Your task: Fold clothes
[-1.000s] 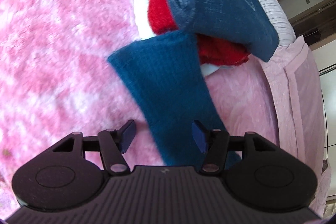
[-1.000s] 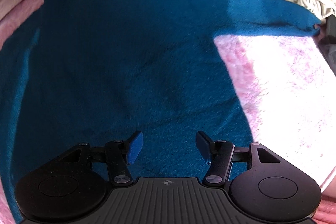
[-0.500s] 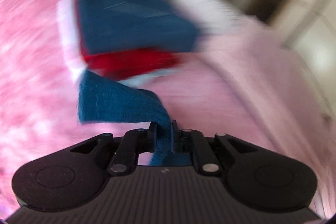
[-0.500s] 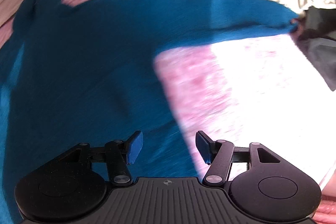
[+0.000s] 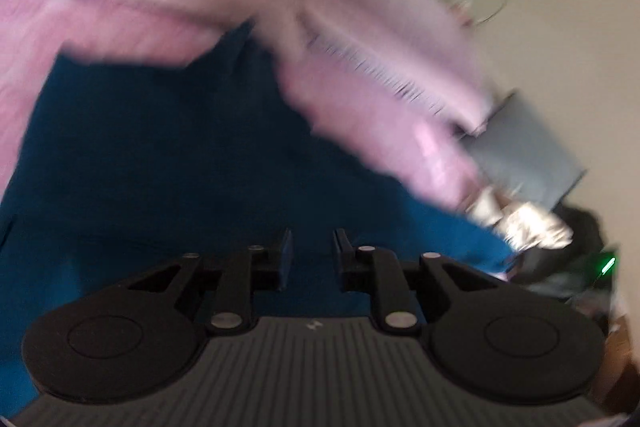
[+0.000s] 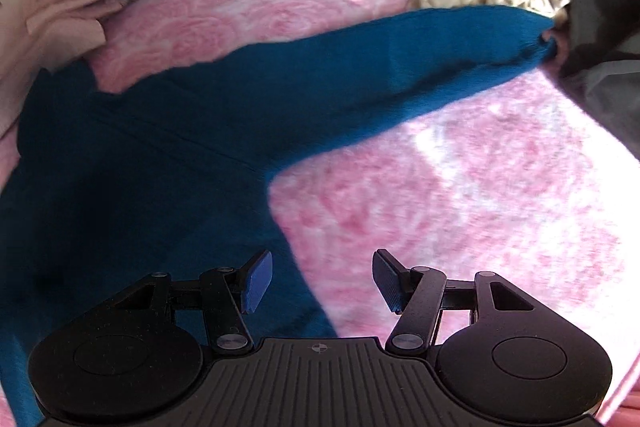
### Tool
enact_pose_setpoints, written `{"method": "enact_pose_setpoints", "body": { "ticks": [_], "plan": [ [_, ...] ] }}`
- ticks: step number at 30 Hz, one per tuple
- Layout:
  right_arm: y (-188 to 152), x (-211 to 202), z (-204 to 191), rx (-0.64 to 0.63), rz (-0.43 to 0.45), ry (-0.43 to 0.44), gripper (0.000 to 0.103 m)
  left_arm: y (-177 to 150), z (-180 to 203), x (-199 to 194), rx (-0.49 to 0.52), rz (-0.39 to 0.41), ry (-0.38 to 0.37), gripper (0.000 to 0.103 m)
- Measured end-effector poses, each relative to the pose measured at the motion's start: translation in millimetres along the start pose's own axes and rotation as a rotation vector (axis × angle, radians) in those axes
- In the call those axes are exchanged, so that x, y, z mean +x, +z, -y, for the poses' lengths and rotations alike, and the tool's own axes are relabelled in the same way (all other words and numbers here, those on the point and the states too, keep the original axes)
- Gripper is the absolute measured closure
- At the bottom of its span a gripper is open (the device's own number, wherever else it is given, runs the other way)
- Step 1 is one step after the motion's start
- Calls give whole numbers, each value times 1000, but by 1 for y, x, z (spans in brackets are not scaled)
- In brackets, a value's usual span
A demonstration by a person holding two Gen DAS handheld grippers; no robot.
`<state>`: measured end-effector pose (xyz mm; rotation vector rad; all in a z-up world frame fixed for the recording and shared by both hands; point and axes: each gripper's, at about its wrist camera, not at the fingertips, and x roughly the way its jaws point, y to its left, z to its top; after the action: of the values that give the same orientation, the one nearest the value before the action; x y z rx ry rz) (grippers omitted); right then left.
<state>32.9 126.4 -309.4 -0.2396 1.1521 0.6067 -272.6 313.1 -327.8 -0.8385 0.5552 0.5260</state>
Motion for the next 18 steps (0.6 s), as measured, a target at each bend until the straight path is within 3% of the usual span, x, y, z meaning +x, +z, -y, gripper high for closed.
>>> {"method": "enact_pose_setpoints", "body": {
  "ticks": [4, 10, 14, 18],
  "plan": [
    [10, 12, 2, 52, 19, 99, 44, -13, -42, -11, -30, -58, 171, 87],
    [24, 36, 4, 265, 35, 315, 44, 12, -101, -32, -24, -26, 371, 87],
    [35, 54, 8, 404, 34, 381, 44, 26, -115, -35, -34, 18, 417, 85],
    [43, 71, 11, 506, 25, 439, 44, 43, -135, -35, -170, 45, 413, 75]
  ]
}}
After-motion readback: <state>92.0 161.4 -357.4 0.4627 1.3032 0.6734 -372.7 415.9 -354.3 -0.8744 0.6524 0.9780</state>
